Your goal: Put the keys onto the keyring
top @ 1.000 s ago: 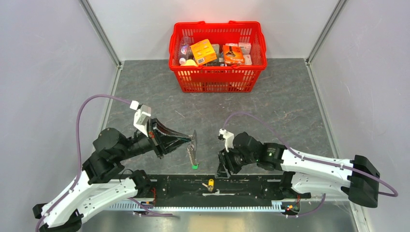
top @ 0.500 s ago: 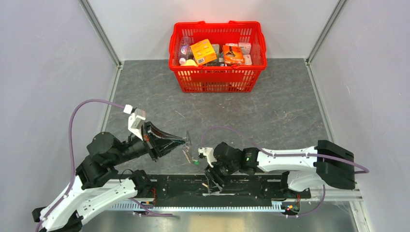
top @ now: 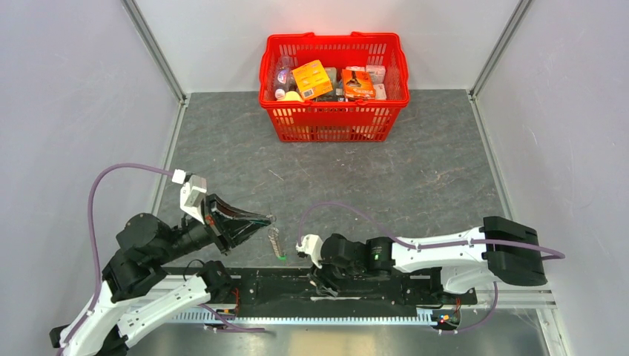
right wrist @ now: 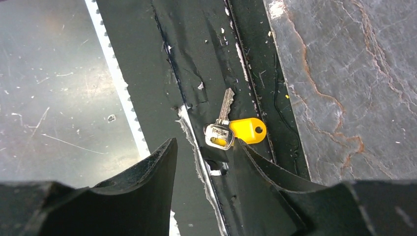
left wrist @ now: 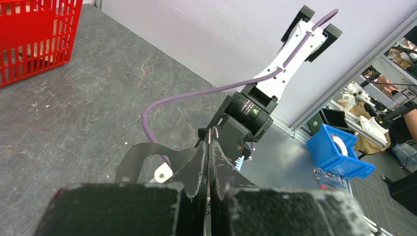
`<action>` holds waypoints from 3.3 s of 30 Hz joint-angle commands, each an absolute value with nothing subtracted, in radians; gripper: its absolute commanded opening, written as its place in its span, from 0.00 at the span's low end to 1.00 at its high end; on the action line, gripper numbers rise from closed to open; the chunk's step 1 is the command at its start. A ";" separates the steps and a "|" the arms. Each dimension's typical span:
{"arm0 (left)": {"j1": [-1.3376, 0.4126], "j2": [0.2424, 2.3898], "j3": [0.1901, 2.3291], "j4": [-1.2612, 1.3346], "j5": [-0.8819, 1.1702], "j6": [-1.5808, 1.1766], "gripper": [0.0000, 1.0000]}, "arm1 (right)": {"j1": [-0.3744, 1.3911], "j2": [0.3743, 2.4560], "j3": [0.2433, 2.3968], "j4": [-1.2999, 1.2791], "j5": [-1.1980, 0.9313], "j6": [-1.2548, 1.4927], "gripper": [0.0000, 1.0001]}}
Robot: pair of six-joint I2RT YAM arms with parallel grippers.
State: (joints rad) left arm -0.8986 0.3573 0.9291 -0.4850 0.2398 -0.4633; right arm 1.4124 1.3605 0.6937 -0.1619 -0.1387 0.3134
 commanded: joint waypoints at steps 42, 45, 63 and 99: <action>-0.897 0.316 1.015 -0.548 0.221 -0.416 0.02 | 1.528 1.465 0.653 -0.028 0.032 0.270 0.25; -0.897 0.317 1.014 -0.548 0.222 -0.418 0.02 | 1.528 1.465 0.653 -0.023 0.033 0.269 0.14; -0.897 0.337 1.009 -0.513 0.245 -0.435 0.02 | 1.528 1.041 0.712 -0.198 0.092 0.281 0.00; -0.897 0.590 0.983 -0.380 0.333 -0.356 0.02 | 1.425 1.136 1.524 -0.664 0.120 0.214 0.00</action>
State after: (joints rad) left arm -0.8986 0.5911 0.9722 -0.4419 0.2962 -0.4126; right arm 1.4902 1.0874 1.4071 -0.6075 0.1513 0.2428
